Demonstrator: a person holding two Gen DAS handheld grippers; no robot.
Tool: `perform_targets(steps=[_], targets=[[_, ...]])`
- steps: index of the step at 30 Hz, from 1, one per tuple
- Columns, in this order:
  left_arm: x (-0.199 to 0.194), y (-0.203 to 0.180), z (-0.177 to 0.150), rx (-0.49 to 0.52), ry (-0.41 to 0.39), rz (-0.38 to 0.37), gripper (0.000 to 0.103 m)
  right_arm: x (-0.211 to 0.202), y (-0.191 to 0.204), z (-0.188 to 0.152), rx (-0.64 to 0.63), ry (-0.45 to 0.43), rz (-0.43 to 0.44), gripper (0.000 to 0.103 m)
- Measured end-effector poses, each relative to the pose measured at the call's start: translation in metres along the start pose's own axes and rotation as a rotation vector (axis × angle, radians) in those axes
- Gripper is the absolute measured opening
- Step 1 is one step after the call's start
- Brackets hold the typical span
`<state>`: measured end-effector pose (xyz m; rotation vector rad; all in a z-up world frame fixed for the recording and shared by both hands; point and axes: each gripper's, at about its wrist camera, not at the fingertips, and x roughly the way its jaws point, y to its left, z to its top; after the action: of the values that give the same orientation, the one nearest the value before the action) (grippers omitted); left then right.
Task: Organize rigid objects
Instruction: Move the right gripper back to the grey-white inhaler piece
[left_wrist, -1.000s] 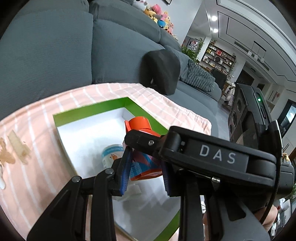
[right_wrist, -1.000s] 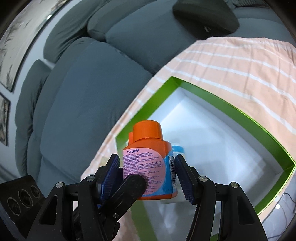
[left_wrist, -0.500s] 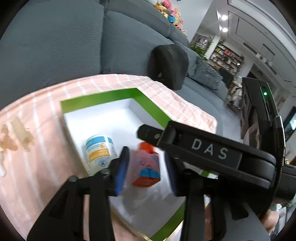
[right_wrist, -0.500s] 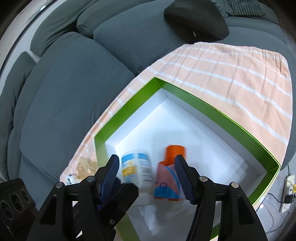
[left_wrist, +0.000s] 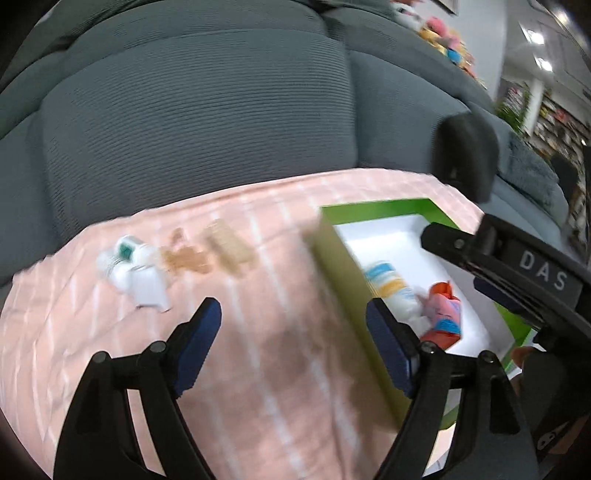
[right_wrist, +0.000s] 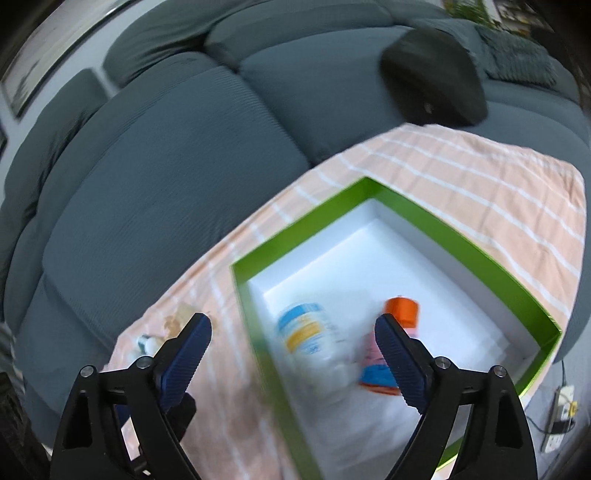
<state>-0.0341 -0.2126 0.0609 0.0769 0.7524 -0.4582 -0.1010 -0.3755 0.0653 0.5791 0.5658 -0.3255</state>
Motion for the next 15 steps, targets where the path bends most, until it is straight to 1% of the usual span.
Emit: perform_targets(steps=[5, 8, 10, 13, 15], targets=[[-0.018, 0.046, -0.011, -0.105, -0.021, 0.097, 0.081, 0.0, 0.032, -0.008, -0.089, -0.002, 0.03, 0.093], [-0.021, 0.072, -0.019, -0.159, -0.006, 0.142, 0.081, 0.003, 0.05, -0.014, -0.136, 0.006, 0.051, 0.094], [-0.022, 0.089, -0.025, -0.186, 0.006, 0.186, 0.081, 0.006, 0.062, -0.019, -0.17, 0.017, 0.069, 0.094], [-0.022, 0.118, -0.039, -0.239, 0.03, 0.241, 0.081, 0.017, 0.084, -0.03, -0.227, 0.053, 0.104, 0.094], [-0.02, 0.136, -0.046, -0.283, 0.046, 0.252, 0.081, 0.027, 0.097, -0.038, -0.26, 0.089, 0.13, 0.095]])
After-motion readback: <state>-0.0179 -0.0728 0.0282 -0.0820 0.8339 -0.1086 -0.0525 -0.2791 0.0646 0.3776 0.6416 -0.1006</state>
